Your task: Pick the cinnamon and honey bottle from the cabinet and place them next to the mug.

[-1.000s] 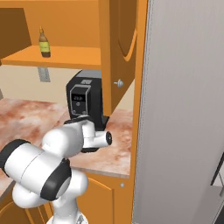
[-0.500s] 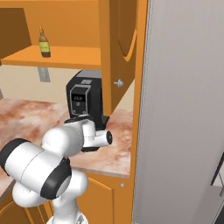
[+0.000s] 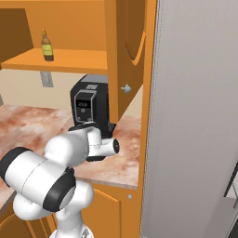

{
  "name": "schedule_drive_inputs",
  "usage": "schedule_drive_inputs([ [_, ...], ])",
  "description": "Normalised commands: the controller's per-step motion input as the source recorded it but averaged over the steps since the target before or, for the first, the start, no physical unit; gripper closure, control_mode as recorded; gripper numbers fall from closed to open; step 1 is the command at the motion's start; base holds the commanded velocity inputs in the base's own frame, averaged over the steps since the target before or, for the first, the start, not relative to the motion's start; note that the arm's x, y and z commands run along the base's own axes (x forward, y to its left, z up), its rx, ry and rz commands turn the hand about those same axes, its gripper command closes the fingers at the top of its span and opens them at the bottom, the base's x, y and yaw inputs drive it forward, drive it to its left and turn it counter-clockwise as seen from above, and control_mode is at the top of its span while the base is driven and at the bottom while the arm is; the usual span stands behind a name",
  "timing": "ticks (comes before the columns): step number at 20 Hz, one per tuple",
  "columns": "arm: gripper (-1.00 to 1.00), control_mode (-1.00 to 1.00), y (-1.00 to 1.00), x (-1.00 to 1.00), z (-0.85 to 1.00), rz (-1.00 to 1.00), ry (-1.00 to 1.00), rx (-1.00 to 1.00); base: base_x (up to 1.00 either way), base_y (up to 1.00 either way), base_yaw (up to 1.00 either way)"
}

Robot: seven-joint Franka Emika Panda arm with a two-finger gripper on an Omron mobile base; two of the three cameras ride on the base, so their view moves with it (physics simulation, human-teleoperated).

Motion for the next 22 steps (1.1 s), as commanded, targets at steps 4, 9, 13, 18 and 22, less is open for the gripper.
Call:
schedule_drive_inputs([
  [4,-1.00,-1.00,0.00,0.00,0.00,0.00,0.00,0.00,0.00,0.00,0.00],
  [9,-1.00,-1.00,0.00,0.00,0.11,0.00,0.00,0.00,0.00,0.00,0.00],
  [13,-1.00,-1.00,-0.11,0.00,0.30,-0.02,-0.01,0.00,0.00,0.00,0.00],
  [18,-1.00,-1.00,-0.09,0.00,0.38,-0.02,0.00,0.00,0.00,0.00,0.00],
  [22,-1.00,-1.00,-0.04,0.00,0.44,-0.03,0.00,0.00,0.00,0.00,0.00],
])
